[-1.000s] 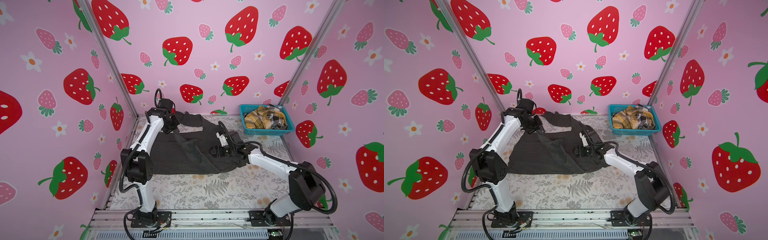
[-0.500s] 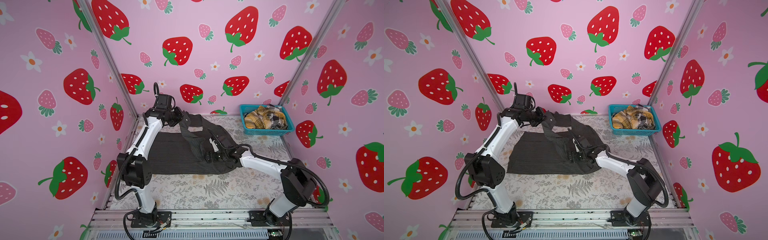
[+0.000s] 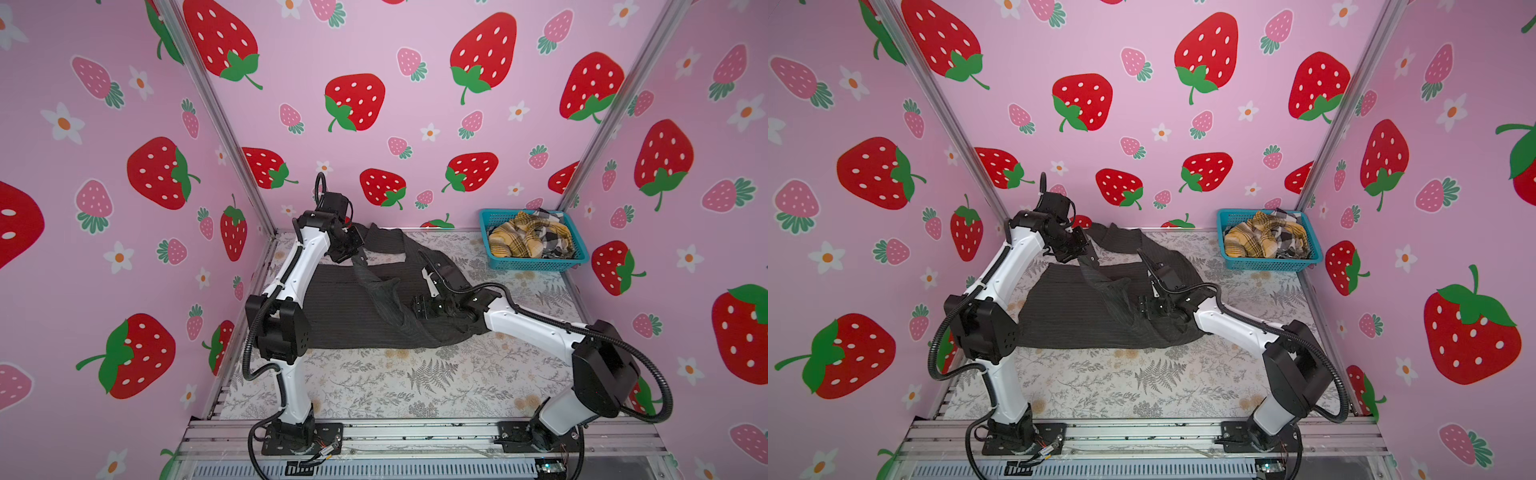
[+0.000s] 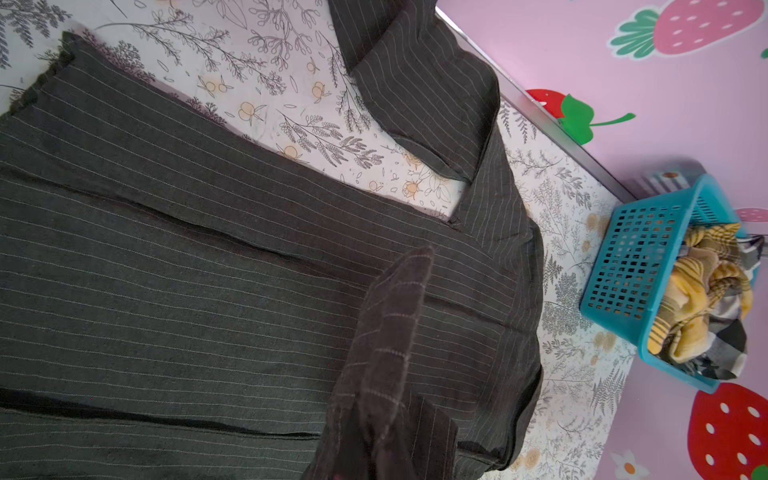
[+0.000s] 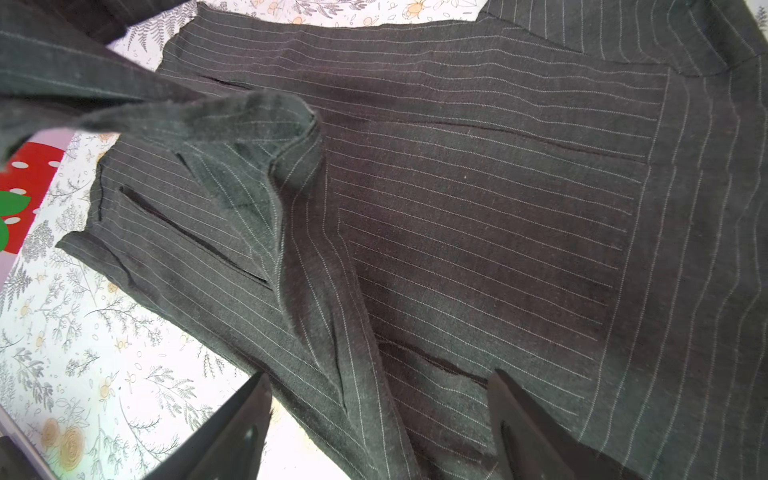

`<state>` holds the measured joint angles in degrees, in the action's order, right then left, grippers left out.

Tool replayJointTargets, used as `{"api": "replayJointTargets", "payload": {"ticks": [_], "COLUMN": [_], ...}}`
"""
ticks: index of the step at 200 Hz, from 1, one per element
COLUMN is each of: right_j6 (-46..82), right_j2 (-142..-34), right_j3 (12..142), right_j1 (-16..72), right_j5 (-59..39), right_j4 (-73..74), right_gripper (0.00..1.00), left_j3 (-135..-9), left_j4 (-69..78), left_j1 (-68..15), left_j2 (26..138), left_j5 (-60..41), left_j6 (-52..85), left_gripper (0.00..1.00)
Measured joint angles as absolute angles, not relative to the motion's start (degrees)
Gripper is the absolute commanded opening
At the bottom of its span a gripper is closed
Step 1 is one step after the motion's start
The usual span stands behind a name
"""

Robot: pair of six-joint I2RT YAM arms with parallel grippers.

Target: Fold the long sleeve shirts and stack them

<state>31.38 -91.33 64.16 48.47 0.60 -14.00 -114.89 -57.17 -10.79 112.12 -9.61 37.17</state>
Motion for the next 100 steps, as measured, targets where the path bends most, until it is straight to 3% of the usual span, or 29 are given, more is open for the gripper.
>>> {"api": "replayJointTargets", "payload": {"ticks": [100], "right_j6": [30.98], "right_j2": [-91.5], "right_j3": [61.36], "right_j1": [48.23], "right_j5": [0.47], "right_j4": [-11.66], "right_gripper": [0.82], "left_j3": [-111.53], "left_j4": [-55.61], "left_j1": [-10.79], "left_j2": [111.48], "left_j5": [-9.41], "left_j6": [37.32], "left_gripper": [0.0]}}
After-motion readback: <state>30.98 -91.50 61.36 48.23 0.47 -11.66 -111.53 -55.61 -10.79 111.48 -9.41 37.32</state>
